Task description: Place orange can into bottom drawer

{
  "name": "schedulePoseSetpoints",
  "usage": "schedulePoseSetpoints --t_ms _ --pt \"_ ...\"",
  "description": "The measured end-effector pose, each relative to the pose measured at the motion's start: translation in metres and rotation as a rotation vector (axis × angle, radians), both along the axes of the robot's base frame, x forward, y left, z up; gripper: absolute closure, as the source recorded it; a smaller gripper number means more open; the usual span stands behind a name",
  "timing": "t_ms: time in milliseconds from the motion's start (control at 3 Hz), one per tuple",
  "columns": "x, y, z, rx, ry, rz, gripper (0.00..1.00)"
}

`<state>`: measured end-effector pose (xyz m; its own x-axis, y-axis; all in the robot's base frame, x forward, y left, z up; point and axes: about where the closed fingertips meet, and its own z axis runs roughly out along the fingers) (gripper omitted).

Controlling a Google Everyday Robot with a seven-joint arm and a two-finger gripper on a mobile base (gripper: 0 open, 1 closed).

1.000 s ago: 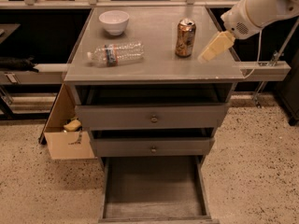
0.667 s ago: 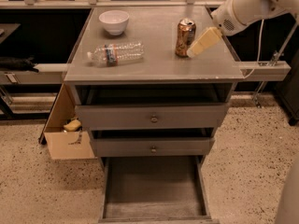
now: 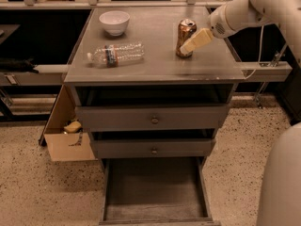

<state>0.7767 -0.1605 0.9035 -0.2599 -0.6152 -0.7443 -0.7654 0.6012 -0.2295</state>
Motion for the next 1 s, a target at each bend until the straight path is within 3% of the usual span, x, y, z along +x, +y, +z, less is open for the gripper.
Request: schedulePoseSetpoints --t_ms 333,667,1000 --pt "0.017 0.001 -0.001 0.058 -0.012 -0.037 0.00" --pt "0.032 0.017 0.005 0.131 -0.022 -0.030 0.00" --pt "0.037 0.026 0.005 0.157 -0.018 -0.018 0.00"
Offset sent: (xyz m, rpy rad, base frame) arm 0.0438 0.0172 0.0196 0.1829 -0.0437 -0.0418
